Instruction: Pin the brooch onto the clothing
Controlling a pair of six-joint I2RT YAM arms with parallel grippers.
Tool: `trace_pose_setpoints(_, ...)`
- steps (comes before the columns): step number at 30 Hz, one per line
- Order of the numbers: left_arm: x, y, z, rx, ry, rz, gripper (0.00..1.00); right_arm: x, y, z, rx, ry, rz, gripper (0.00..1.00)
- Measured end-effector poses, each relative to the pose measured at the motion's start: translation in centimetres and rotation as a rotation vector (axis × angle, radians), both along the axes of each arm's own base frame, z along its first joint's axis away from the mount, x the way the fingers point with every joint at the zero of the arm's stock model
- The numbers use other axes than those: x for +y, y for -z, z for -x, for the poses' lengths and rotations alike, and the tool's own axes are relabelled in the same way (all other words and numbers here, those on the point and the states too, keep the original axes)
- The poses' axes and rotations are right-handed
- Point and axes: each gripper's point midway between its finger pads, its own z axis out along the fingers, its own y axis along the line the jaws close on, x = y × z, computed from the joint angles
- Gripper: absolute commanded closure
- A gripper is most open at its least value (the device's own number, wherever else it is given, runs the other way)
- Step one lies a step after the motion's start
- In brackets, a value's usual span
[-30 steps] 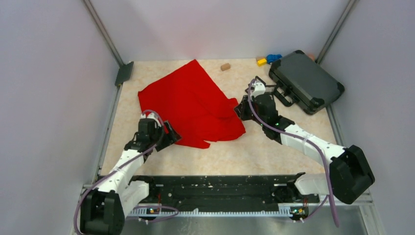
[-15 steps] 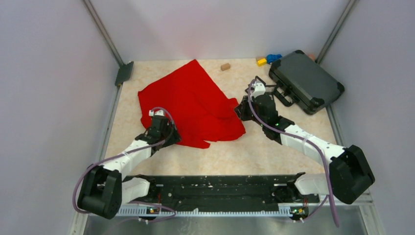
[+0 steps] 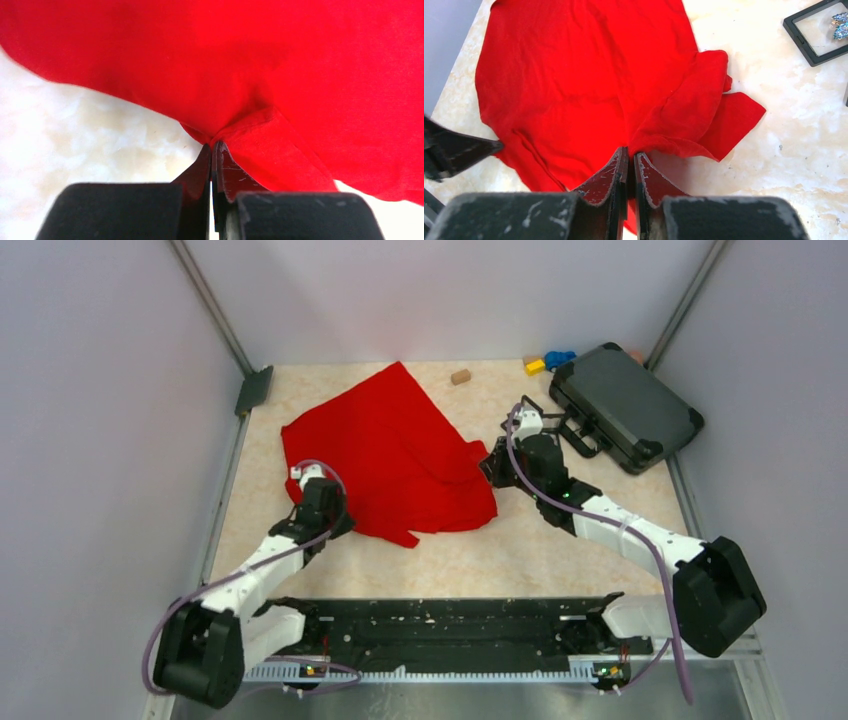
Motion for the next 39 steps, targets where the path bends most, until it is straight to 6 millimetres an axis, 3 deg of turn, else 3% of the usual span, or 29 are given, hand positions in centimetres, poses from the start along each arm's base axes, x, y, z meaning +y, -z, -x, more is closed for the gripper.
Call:
trace_pose_setpoints(5, 1.9, -5.0, 0.6, -0.142, -0.074, 0.027, 1.00, -0.3, 0.1, -0.2, -0.006, 0.015, 0.014, 0.95)
trace_pose_setpoints(10, 2.9, -7.5, 2.6, -0.158, -0.110, 0.046, 1.00, -1.1, 0.7, -0.6, 0.001, 0.060, 0.042, 0.98)
trace_pose_setpoints(15, 3.4, -9.8, 4.9, -0.145, -0.129, 0.056, 1.00, -2.0, 3.0, -0.9, 0.048, 0.104, 0.104, 1.00)
trace_pose_setpoints(20, 4.3, -13.5, 6.6, -0.178, -0.152, 0.055, 1.00, -2.5, 4.7, -1.4, 0.086, 0.135, 0.153, 1.00)
trace_pose_setpoints(25, 5.8, -17.0, 8.6, -0.210, -0.201, 0.024, 1.00, -2.5, 5.0, -2.3, 0.093, 0.158, 0.171, 1.00)
trace_pose_setpoints(34, 9.0, -19.6, 12.8, -0.218, -0.297, -0.053, 0.98, -2.3, 6.1, -3.1, 0.116, 0.169, 0.197, 1.00)
trace_pose_setpoints(37, 10.0, -20.4, 14.0, -0.234, -0.328, -0.074, 0.61, -2.1, 6.2, -3.4, 0.118, 0.167, 0.202, 0.99)
trace_pose_setpoints(39, 10.4, -21.1, 14.4, -0.254, -0.338, -0.085, 0.39, -2.0, 6.2, -3.4, 0.117, 0.160, 0.203, 0.88)
